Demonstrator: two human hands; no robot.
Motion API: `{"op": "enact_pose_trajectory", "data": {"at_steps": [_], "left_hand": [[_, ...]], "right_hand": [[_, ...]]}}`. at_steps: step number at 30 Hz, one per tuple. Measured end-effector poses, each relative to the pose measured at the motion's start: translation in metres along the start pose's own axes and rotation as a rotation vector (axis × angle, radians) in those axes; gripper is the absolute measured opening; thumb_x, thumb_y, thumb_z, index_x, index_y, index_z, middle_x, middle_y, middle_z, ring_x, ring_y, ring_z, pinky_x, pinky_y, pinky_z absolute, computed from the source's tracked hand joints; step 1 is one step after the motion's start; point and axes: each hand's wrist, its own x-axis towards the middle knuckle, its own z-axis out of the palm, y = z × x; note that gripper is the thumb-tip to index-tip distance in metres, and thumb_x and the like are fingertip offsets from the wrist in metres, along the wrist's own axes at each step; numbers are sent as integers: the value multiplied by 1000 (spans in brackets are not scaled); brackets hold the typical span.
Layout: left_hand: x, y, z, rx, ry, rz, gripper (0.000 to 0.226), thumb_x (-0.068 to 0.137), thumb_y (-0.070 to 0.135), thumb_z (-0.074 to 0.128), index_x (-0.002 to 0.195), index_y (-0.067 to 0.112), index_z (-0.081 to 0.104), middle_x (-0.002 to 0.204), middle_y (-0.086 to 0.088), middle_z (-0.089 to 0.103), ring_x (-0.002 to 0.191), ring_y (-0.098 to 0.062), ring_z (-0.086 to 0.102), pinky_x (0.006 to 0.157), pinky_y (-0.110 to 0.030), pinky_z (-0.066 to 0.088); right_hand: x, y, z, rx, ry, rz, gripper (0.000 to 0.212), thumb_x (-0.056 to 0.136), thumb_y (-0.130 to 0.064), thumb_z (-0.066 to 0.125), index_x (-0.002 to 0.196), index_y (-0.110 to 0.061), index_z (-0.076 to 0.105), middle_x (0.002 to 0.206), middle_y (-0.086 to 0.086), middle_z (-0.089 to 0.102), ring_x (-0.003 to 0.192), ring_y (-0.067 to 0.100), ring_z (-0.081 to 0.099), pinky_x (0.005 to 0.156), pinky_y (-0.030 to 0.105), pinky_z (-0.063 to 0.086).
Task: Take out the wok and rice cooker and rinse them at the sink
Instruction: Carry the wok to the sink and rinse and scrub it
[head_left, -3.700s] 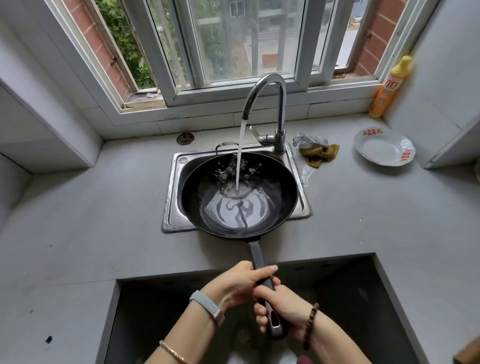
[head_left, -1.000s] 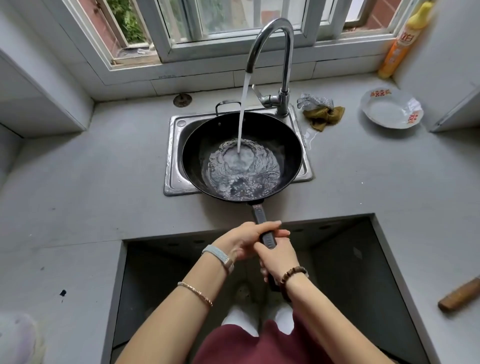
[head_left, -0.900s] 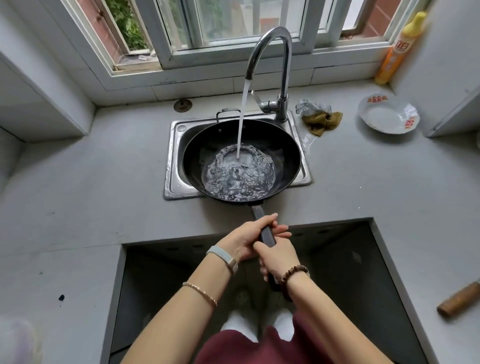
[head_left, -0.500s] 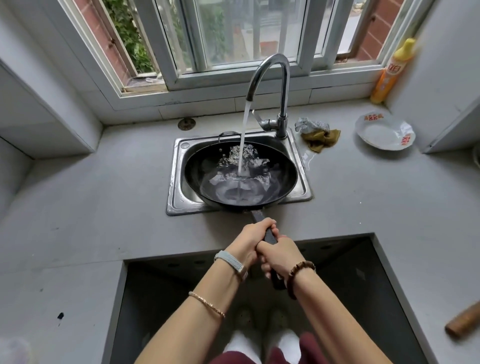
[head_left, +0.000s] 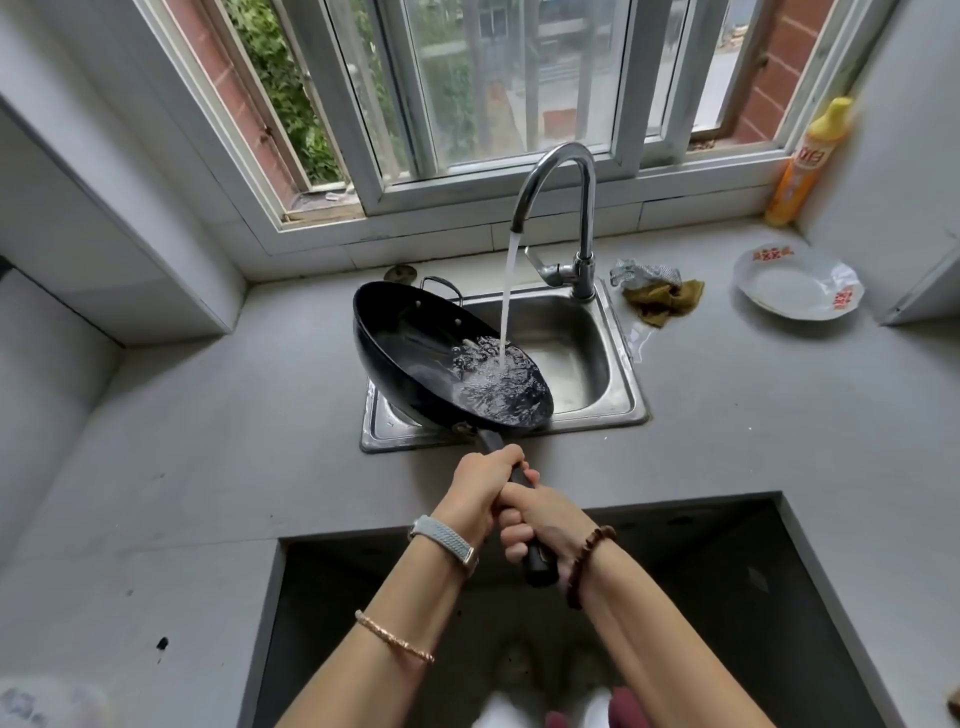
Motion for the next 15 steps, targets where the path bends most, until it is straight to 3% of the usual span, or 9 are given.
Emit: {"op": "enact_pose_trajectory", "data": {"at_steps": [9,15], "left_hand": [[-8,12,-24,160,125,116,24,83,10,54,59,7,57,52,-3,64,48,-16,56,51,-21,46],[-14,22,-39,248,184,180,38,74,18,56,37,13,63,59,-8,69,62,-25,63,76,-41,56]], "right_hand": [[2,-2,20,164,-153,77,30,94,-8,42,76,-30,33,43,-9,24,27,0,22,27,11,19],[1,-4,34,276,-258,107,31,95,-9,43,72,-28,32,41,-9,24,25,0,22,25,11,19]]}}
